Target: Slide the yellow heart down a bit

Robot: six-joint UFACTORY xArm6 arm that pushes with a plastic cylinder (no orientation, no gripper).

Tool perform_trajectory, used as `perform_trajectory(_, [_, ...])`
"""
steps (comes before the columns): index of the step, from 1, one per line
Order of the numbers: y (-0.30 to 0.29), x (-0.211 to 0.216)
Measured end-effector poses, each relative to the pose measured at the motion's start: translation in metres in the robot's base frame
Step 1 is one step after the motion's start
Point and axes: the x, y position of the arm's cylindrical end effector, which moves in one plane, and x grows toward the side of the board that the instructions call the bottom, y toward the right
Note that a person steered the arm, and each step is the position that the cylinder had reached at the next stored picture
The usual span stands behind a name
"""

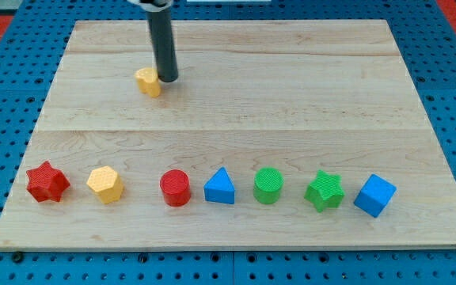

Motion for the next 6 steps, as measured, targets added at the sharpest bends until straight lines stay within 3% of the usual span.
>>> perform_trajectory(1, [-0.004, 0.047])
perform_trajectory(2, [-0.007, 0.03])
perform_trajectory(3, [0.028, -0.013])
perform_trajectory(4, [-0.011, -0.045])
perform_trajectory(6, [-0.059, 0.043])
